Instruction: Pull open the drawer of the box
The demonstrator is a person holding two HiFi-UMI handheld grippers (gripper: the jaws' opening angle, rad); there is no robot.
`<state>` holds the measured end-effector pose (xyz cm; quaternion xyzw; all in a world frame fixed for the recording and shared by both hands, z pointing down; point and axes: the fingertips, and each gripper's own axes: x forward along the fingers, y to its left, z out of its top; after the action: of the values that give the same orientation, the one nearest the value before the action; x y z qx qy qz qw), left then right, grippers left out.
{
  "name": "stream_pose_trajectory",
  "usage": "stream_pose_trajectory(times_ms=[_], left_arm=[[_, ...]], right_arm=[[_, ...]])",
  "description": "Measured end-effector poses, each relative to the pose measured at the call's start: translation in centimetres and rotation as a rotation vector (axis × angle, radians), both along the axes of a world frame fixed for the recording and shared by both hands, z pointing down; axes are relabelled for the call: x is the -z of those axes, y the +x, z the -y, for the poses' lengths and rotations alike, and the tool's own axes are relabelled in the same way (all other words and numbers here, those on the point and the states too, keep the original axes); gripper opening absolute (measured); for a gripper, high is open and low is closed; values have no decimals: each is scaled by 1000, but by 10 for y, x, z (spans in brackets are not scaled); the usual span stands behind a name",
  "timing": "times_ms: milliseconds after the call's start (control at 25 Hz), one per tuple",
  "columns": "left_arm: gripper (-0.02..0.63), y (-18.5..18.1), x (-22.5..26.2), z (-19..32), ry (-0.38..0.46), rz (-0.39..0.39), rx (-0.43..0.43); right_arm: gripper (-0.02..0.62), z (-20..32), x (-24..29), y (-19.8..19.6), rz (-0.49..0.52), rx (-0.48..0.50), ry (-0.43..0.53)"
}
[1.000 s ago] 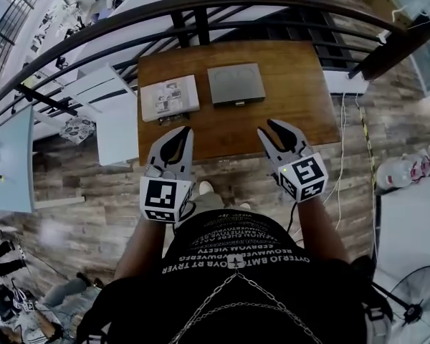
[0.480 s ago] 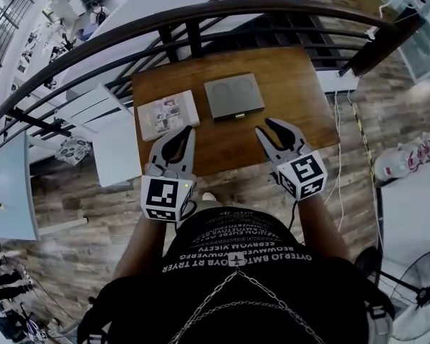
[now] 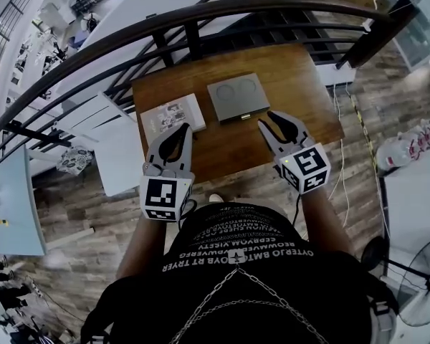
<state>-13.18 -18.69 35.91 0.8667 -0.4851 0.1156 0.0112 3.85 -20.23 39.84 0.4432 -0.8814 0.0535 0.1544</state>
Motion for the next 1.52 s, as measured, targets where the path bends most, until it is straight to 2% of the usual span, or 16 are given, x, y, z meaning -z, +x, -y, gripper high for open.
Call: stream_pose_trajectory(times_ms=[360, 560, 800, 1040, 1240, 1520], left_arm=[[6, -50, -4, 6, -2, -41, 48], [6, -51, -13, 7, -18, -50, 26], [6, -32, -33, 16, -68, -35, -16], [6, -23, -46, 29, -95, -19, 1], [6, -12, -45, 48, -102, -1, 18], [6, 4, -46, 72, -106, 33, 30]], right_arm=[[109, 11, -5, -43, -19, 27, -20], [114, 8, -17, -63, -48, 45, -33], [123, 12, -77, -36, -93, -1, -165], [135, 15, -166, -1, -135, -43, -336], [138, 34, -215, 18, -157, -50, -426], [140, 60, -286, 29, -119, -63, -583]])
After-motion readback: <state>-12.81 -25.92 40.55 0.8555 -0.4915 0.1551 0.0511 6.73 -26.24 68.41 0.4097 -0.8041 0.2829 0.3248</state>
